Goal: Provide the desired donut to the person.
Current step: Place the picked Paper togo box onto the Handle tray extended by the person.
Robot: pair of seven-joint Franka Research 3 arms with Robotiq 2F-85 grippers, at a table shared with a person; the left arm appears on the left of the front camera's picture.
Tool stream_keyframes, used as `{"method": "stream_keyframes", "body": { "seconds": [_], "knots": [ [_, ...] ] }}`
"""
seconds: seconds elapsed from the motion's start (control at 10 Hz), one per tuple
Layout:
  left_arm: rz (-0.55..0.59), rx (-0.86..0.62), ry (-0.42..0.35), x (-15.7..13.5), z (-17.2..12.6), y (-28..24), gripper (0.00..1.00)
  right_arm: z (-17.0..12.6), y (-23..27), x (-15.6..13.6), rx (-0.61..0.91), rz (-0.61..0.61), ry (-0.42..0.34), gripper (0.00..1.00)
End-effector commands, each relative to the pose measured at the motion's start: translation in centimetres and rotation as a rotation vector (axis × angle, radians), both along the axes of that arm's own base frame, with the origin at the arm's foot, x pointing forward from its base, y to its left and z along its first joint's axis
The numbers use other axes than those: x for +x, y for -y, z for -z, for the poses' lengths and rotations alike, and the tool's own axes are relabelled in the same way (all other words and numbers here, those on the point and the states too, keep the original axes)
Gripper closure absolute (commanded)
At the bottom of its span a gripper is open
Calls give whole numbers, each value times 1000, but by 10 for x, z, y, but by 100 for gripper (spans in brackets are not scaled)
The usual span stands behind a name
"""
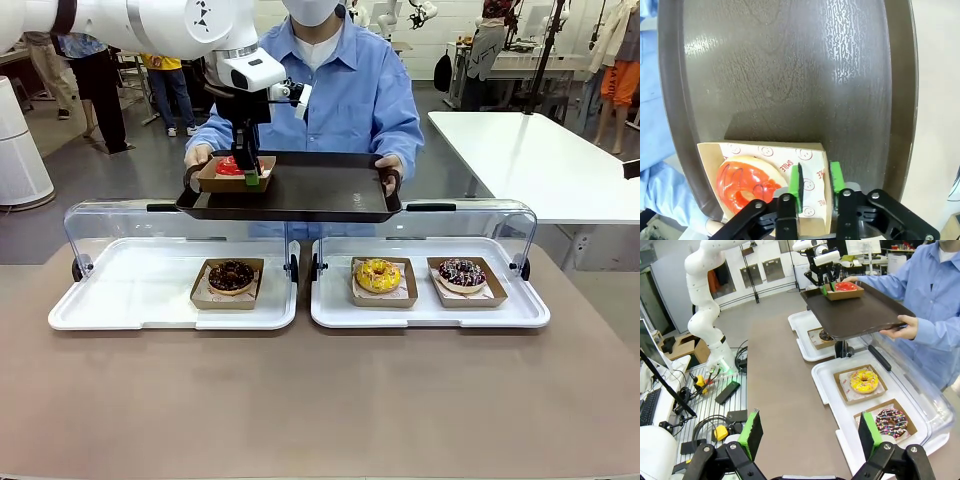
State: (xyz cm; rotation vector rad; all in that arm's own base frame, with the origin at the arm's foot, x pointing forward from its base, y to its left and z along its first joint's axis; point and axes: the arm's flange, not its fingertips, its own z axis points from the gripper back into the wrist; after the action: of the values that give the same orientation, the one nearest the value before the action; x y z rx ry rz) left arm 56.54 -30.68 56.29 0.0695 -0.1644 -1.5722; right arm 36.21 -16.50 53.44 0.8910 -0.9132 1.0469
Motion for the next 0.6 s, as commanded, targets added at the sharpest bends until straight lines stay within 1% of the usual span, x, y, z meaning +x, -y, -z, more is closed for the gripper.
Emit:
{"method": "stream_keyframes", "body": {
  "seconds": [0.0,0.1,0.2,0.3,0.5],
  "knots": [
    [20,-25,6,-4,1,-6,0,0,0,0,8,-4,3,0],
    [25,-23,6,-3,0,-6,0,0,0,0,8,-4,3,0],
    [28,-24,6,-4,-1,-6,8,0,0,0,8,-4,3,0],
    [30,-27,7,-6,-1,-6,0,0,0,0,8,-4,3,0],
    [37,-27,6,-5,-3,-7,0,0,0,0,8,-4,3,0]
  ]
}}
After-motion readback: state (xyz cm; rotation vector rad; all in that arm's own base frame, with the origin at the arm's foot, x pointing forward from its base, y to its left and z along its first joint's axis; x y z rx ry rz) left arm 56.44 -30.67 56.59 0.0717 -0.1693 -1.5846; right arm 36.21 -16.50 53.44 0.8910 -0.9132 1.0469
